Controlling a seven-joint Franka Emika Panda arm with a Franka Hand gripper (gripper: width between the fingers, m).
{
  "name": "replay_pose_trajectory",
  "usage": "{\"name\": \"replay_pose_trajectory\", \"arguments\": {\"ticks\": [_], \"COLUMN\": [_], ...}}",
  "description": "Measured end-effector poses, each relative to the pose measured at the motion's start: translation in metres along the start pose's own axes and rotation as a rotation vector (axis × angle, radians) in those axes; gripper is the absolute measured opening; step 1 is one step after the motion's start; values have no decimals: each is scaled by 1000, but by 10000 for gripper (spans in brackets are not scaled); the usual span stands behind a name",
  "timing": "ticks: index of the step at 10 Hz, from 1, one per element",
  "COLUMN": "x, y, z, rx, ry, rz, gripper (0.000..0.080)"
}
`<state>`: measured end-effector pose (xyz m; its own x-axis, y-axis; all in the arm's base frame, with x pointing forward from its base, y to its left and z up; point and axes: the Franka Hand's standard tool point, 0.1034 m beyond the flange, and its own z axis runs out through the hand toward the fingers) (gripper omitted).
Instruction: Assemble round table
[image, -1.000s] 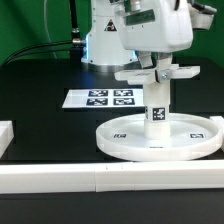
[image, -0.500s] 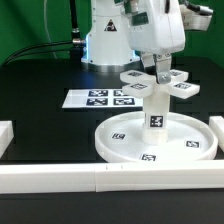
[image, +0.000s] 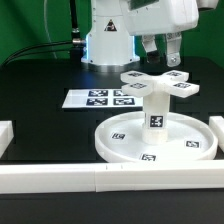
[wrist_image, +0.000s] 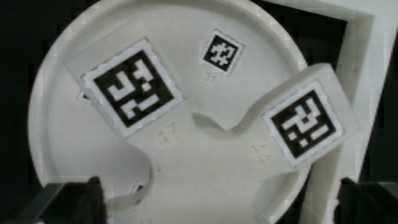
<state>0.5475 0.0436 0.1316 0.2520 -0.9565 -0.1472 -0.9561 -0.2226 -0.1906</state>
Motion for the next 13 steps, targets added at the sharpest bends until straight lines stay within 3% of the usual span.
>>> {"name": "replay_pose_trajectory", "arguments": {"ticks": [2, 3, 4, 5, 9, 10, 11, 12, 13], "x": [-2, -7, -8, -11, -10, -8, -6, -8, -10], "y": [1, -5, -17, -21, -21, -21, -24, -24, -28], "z": [0, -3, -7, -6, -5, -4, -2, 1, 4], "rx": [-14, -69, -76, -99, -93, -100, -114, -155, -180], "ry": [-1, 1, -16, -51, -67, -67, -55, -85, -92], "rz": [-182, -389, -574, -674, -990, -1171, -1436, -1577, -1663], "gripper": [649, 649, 649, 649, 649, 649, 649, 649, 649]}}
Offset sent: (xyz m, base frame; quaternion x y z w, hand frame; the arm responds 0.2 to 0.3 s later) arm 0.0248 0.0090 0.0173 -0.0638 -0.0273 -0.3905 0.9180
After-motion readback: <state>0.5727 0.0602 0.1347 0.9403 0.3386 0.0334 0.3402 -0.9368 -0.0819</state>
